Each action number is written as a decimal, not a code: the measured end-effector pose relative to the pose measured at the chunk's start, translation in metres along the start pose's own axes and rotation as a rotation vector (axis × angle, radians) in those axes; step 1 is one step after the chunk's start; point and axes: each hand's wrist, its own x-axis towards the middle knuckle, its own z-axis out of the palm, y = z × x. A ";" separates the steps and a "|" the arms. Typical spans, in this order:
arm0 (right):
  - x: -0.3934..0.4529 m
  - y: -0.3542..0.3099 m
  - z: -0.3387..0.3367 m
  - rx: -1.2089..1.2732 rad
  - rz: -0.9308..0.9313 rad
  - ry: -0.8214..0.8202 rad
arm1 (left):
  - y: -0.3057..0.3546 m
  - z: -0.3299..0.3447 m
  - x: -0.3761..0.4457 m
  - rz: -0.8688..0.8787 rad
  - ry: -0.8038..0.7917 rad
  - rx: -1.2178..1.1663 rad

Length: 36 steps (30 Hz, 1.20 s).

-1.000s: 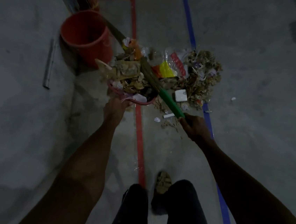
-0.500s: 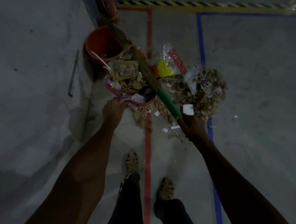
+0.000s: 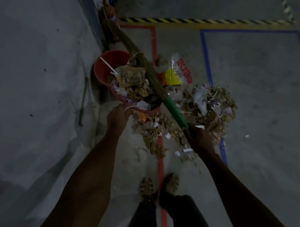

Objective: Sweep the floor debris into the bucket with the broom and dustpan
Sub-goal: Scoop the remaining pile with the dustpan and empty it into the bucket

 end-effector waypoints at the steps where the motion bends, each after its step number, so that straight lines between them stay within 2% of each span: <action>1: 0.010 -0.004 0.002 -0.001 -0.013 0.013 | 0.002 -0.004 0.008 -0.005 0.003 0.007; 5: 0.056 -0.015 0.005 0.005 -0.057 0.011 | 0.002 -0.015 0.043 -0.008 0.046 -0.020; 8: 0.093 -0.022 0.004 -0.031 -0.110 -0.008 | 0.002 -0.022 0.068 -0.079 0.002 -0.007; 19: 0.209 -0.049 0.019 -0.095 -0.166 -0.083 | -0.017 -0.035 0.161 -0.198 0.005 0.013; 28: 0.308 -0.092 0.087 -0.155 -0.054 -0.204 | -0.075 -0.028 0.258 -0.263 -0.058 0.017; 36: 0.371 -0.120 0.137 -0.113 0.049 -0.302 | -0.107 -0.022 0.335 -0.285 -0.120 0.030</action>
